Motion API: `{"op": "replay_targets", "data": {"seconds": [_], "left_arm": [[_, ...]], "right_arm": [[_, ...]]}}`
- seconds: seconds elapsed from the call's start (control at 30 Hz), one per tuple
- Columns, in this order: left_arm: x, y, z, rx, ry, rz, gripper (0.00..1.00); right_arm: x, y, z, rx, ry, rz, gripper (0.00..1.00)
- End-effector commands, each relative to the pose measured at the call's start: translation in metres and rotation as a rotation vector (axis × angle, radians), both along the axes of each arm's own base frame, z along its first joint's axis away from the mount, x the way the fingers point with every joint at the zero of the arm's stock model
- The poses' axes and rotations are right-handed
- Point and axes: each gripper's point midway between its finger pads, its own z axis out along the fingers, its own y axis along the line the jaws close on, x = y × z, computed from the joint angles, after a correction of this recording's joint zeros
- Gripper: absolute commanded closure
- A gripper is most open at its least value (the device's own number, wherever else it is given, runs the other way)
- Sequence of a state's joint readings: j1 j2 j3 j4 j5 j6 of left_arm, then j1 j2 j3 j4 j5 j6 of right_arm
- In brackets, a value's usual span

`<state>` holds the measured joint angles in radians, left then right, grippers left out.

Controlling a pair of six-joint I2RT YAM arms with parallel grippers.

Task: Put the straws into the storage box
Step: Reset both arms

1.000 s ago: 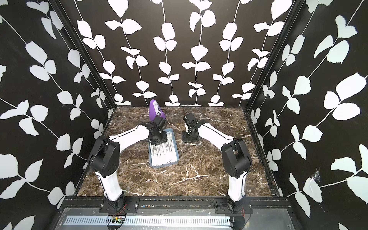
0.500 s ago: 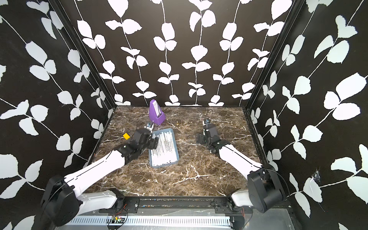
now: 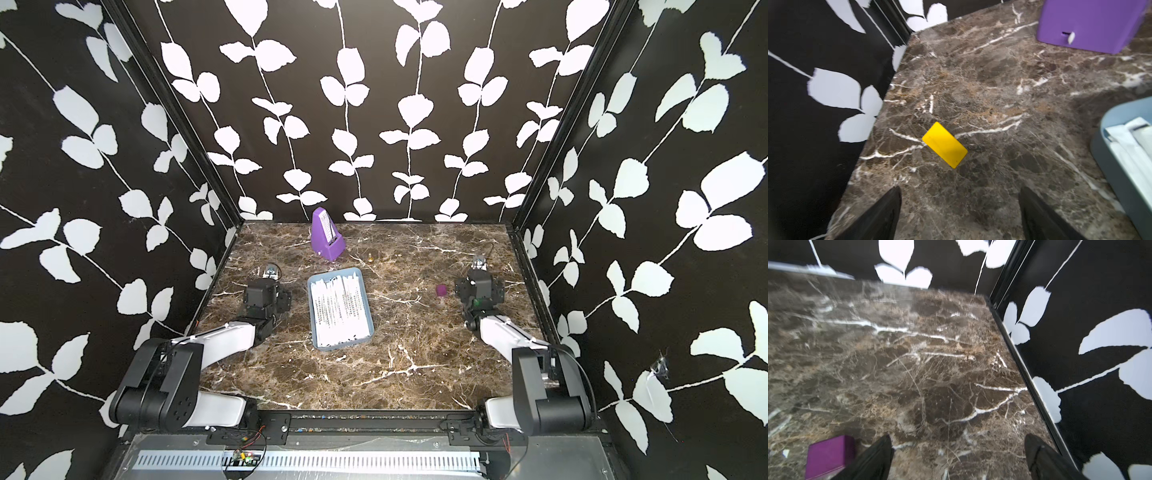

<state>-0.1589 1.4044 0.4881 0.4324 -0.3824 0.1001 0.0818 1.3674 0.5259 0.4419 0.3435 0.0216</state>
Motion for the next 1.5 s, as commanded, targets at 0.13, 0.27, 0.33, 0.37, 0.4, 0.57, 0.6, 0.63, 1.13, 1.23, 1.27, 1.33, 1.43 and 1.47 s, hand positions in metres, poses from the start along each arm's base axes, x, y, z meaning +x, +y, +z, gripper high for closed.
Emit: {"op": "replay_targets", "data": {"seconds": [0.13,0.27,0.33,0.37,0.4,0.57,0.6,0.63,1.13,1.23,1.27,1.33,1.43,1.47], "left_arm": [[0.025,-0.018,0.024,-0.113,-0.154,-0.176,0.09],[0.026,-0.016,0.013,-0.132,-0.208,-0.185,0.06],[0.027,-0.013,0.006,-0.151,-0.189,-0.172,0.04],[0.029,-0.013,0.008,-0.148,-0.228,-0.183,0.03],[0.027,-0.012,0.003,-0.15,-0.205,-0.179,0.01],[0.023,-0.001,0.004,-0.17,-0.21,-0.117,0.01],[0.023,0.002,0.007,-0.182,-0.236,-0.111,0.01],[0.021,0.005,0.007,-0.179,-0.253,-0.095,0.01],[0.021,0.005,0.006,-0.156,-0.23,-0.08,0.01],[0.021,0.005,0.007,-0.153,-0.231,-0.079,0.01],[0.021,0.005,0.006,-0.154,-0.229,-0.08,0.01],[0.021,0.005,0.006,-0.154,-0.228,-0.079,0.01],[0.021,0.005,0.006,-0.154,-0.228,-0.08,0.01],[0.021,0.005,0.006,-0.154,-0.228,-0.08,0.01]], "right_arm": [[0.013,0.016,-0.018,0.06,-0.098,0.134,0.01],[0.011,0.02,-0.026,0.071,-0.109,0.169,0.01],[0.012,0.019,-0.027,0.078,-0.103,0.167,0.01],[0.012,0.02,-0.027,0.08,-0.101,0.171,0.01],[0.012,0.02,-0.027,0.079,-0.103,0.17,0.01],[0.013,0.018,-0.026,0.082,-0.103,0.168,0.01],[0.012,0.018,-0.026,0.083,-0.103,0.169,0.01],[0.013,0.018,-0.026,0.083,-0.103,0.169,0.01],[0.012,0.018,-0.026,0.083,-0.103,0.169,0.01],[0.012,0.018,-0.027,0.083,-0.102,0.169,0.01],[0.012,0.019,-0.026,0.084,-0.103,0.17,0.01],[0.012,0.019,-0.026,0.083,-0.103,0.169,0.01],[0.012,0.018,-0.027,0.083,-0.102,0.169,0.01],[0.012,0.019,-0.027,0.083,-0.103,0.169,0.01]]}}
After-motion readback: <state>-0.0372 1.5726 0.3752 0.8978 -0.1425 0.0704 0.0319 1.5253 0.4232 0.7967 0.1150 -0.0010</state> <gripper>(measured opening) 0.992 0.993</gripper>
